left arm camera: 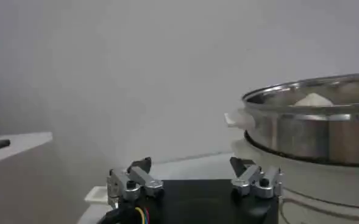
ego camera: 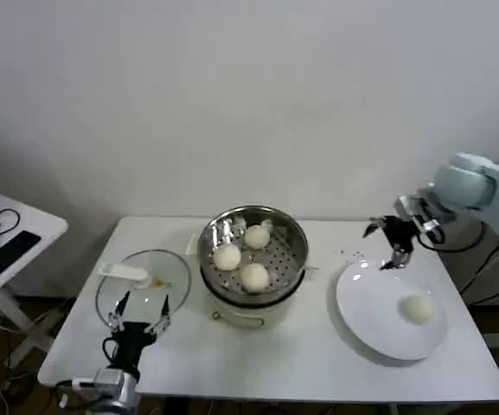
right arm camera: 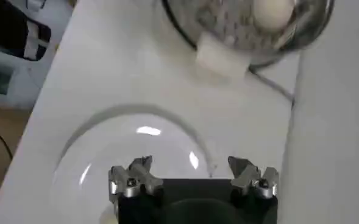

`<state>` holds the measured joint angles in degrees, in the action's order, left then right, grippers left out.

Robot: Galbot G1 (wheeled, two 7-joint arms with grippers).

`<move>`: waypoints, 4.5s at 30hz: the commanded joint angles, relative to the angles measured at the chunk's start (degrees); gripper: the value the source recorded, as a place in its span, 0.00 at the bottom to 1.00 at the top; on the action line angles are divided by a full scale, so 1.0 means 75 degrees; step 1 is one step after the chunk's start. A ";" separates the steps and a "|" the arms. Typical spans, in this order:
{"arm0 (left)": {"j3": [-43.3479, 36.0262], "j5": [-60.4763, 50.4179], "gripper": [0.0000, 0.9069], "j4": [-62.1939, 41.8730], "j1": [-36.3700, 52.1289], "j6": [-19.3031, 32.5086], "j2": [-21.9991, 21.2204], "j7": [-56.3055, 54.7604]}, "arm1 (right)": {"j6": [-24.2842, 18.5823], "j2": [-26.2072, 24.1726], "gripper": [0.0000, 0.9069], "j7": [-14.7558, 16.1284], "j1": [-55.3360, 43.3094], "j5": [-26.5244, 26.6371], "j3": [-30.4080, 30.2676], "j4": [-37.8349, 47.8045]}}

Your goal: Take steamed baozi put them in steamer then cover it.

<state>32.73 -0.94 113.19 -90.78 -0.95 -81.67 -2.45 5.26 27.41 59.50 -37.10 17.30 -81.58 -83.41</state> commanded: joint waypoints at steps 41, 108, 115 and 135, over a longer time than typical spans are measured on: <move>0.0163 0.0003 1.00 -0.0288 0.0059 -0.0215 -0.0111 -0.0301 | -0.1017 0.0925 1.00 0.0417 0.5382 -0.2937 0.4413 0.3626; -0.0017 0.0440 1.00 -0.0223 0.0120 0.0064 -0.0207 -0.0147 | 0.1286 0.5817 0.78 -0.0473 -0.1129 0.5252 -0.2041 0.3347; 0.0011 0.0514 1.00 -0.0227 0.0184 0.0036 -0.0209 -0.0142 | 0.1329 0.6196 0.78 -0.0633 -0.0643 0.5229 -0.2001 0.3416; 0.0108 0.0649 1.00 -0.0333 0.0203 0.0036 -0.0166 -0.0143 | 0.1361 0.5918 0.78 -0.0853 -0.0008 0.4781 -0.2156 0.3205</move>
<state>33.59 3.82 110.90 -89.39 -0.62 -82.92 -3.55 15.34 70.93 53.55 -38.61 53.45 -97.29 -59.42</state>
